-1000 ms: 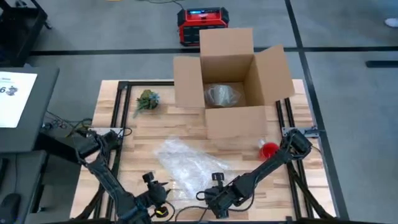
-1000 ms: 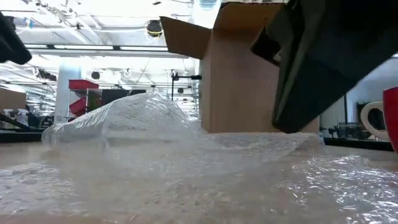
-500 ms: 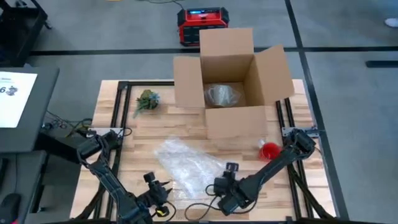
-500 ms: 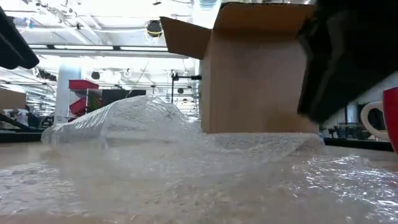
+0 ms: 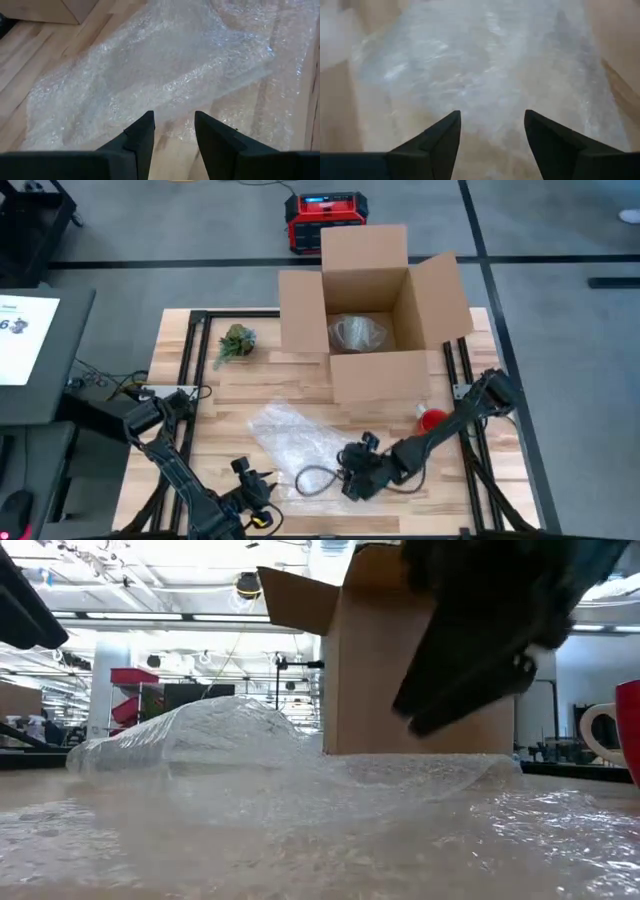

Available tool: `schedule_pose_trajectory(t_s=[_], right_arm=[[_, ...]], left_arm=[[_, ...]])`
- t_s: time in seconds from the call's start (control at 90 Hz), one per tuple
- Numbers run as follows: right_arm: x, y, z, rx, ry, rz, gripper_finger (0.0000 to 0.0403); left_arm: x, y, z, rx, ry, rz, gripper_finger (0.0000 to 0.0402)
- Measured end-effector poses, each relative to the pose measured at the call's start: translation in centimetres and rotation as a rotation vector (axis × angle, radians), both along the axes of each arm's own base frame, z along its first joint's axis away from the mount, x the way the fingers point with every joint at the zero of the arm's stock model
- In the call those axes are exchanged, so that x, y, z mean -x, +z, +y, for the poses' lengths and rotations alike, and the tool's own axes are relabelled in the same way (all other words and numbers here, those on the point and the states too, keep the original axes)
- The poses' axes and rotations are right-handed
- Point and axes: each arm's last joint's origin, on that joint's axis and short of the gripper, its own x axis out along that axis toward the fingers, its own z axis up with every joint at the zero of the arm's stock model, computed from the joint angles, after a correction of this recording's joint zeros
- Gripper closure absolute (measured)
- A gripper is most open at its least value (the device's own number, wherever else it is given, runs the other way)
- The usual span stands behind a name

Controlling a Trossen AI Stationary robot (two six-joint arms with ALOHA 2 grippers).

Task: Wrap mug
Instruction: Prepare the transparent bubble wrap

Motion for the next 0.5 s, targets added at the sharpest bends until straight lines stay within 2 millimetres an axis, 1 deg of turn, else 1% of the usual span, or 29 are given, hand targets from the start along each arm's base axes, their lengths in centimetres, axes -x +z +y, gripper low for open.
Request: schedule_pose_trajectory(t_s=[0.133,0.278,0.433,0.5], right_arm=[[-0.8,-1.6,-1.5,-0.067,-0.037,0.064,0.0202],[-1.5,-2.7,-1.2,-0.132,0.013,0.054,0.0212],[-1.7,-2.7,-1.0,-0.153,0.047,0.044,0.0227],[-1.6,-2.5,-1.0,-0.153,0.056,0.045,0.0233]], left_arm=[[-0.3,0.0,-0.1,0.006,-0.006,-0.015,0.0279],[-0.6,0.0,-0.1,0.004,-0.02,-0.005,0.0279],[-0.7,-0.1,-0.2,0.024,-0.024,0.006,0.0279],[-0.9,-0.4,-0.4,0.022,-0.037,0.007,0.0279]])
